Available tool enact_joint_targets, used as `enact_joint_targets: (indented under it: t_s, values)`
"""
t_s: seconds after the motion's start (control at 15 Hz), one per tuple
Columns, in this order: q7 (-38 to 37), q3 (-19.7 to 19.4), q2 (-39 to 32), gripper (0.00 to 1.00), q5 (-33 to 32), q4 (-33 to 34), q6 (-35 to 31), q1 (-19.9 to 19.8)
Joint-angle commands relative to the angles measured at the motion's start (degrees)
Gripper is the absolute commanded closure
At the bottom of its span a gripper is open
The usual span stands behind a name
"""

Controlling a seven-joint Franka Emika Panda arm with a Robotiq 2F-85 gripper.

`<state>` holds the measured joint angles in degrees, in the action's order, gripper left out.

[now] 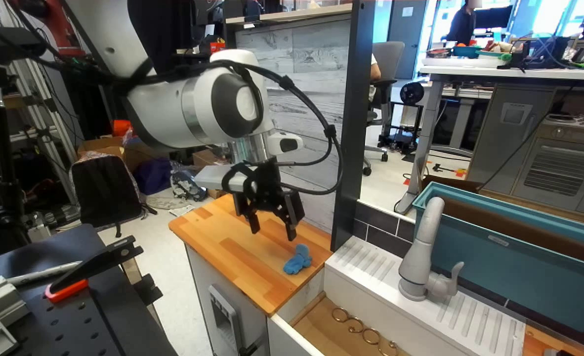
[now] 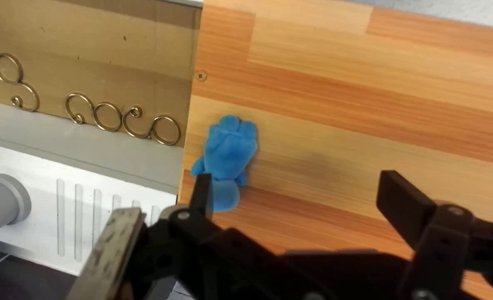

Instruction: Move the blue plush toy to the right side of the counter.

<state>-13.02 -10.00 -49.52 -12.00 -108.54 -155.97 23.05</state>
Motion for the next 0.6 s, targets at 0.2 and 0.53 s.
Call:
enact_joint_targets:
  t_s: [0.2, 0.53]
  values:
    - [4.38, 8.43, 17.67, 0.00, 3.92, -16.82, 5.17, -8.57]
    - [3.85, 9.62, 19.15, 0.00, 4.61, -18.01, 6.02, -10.97]
